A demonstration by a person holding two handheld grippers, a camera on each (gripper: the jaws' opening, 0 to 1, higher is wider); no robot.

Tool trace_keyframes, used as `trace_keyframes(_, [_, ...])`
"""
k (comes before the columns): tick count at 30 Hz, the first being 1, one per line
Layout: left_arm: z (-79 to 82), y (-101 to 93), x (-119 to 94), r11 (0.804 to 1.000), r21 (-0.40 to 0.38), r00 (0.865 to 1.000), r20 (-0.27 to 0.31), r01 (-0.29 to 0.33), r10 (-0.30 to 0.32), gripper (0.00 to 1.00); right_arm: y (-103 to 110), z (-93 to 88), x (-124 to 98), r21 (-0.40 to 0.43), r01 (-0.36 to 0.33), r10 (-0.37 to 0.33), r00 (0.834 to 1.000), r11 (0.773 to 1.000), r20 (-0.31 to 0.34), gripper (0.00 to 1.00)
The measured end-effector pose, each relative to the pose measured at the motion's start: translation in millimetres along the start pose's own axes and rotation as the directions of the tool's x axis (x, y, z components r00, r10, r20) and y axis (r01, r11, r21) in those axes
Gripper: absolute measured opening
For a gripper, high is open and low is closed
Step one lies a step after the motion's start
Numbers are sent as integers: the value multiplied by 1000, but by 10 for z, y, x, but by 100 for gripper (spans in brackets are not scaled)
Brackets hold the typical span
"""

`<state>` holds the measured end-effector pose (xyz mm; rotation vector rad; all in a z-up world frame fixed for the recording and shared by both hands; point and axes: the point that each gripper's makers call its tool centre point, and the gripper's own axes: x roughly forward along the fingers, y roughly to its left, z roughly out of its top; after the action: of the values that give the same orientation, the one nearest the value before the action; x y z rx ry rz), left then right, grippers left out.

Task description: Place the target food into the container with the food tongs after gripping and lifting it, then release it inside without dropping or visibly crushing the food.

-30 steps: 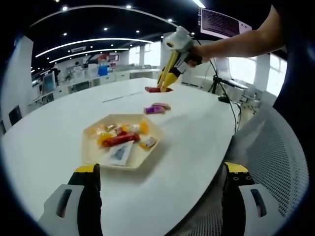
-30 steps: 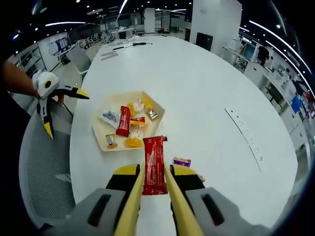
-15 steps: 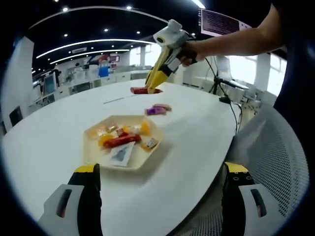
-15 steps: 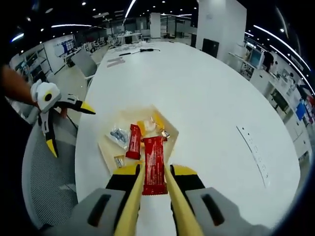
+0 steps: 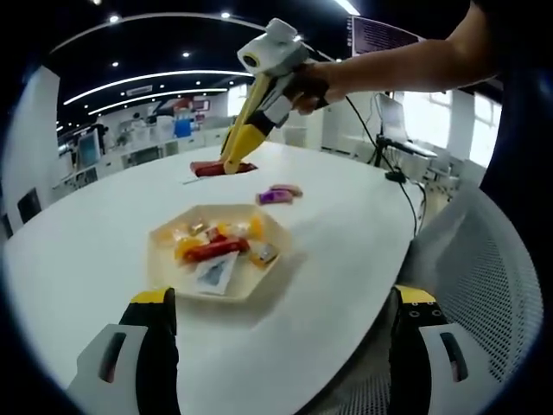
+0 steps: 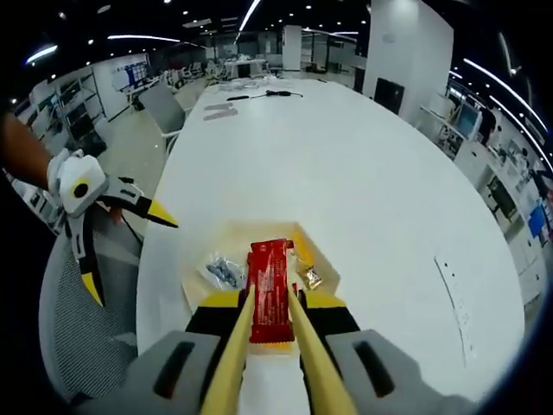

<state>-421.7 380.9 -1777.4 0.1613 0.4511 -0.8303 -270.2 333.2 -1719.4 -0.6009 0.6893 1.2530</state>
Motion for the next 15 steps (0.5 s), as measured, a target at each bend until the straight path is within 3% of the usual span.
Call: trace_keyframes(15, [19,-16,-2,1000,5,1000,4,1,-1,99,69,88,59,-32,-14,15,1000,999,24,24])
